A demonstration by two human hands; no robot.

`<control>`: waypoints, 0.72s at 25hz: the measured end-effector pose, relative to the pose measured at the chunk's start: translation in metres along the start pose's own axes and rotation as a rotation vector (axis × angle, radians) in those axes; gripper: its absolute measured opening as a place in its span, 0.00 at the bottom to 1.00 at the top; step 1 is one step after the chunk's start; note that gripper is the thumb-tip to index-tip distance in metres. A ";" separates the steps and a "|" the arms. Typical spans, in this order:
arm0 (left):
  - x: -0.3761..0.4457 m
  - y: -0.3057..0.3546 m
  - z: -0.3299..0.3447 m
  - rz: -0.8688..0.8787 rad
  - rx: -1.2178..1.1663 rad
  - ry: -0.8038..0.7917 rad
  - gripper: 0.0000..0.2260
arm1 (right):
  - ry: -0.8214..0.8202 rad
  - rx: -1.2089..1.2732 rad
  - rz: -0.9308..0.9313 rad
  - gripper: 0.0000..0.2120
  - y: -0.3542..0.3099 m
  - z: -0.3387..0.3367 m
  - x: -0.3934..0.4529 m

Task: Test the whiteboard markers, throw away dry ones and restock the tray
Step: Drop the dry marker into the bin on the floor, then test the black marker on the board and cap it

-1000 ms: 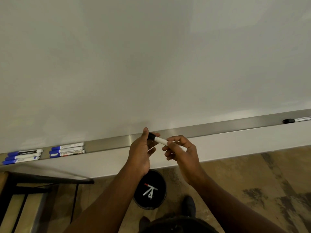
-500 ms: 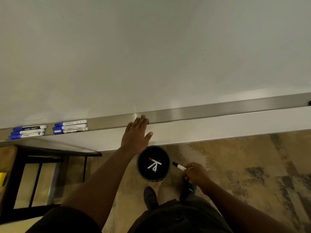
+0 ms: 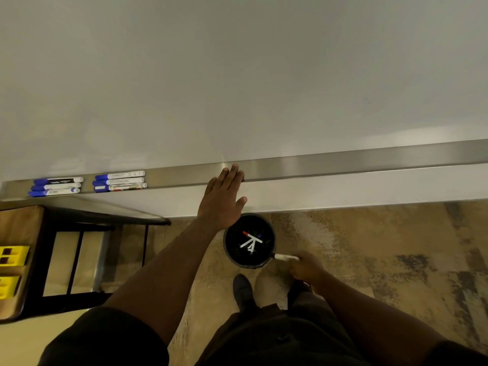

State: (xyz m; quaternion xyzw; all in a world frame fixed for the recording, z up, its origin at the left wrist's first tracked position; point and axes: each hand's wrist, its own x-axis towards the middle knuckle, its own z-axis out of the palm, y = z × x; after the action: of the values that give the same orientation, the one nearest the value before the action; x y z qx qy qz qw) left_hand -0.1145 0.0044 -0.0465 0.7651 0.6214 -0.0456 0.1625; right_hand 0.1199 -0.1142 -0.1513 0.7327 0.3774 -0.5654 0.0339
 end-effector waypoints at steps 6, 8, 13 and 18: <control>0.001 0.001 0.000 0.006 0.012 -0.003 0.32 | 0.076 0.031 -0.021 0.06 -0.003 -0.020 -0.001; 0.002 0.001 0.001 0.007 0.020 0.007 0.32 | 0.116 0.015 -0.050 0.10 -0.003 -0.026 -0.005; 0.001 0.005 0.002 -0.007 0.035 0.030 0.32 | 0.353 -0.088 -0.372 0.17 -0.018 -0.046 -0.025; 0.004 0.030 0.006 0.100 0.054 0.079 0.31 | 0.765 -0.230 -0.767 0.21 -0.045 -0.090 -0.040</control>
State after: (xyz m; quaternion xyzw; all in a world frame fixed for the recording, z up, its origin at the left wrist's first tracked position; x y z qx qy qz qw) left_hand -0.0839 0.0010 -0.0476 0.8004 0.5869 -0.0241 0.1194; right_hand 0.1626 -0.0598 -0.0681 0.6875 0.6618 -0.1859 -0.2342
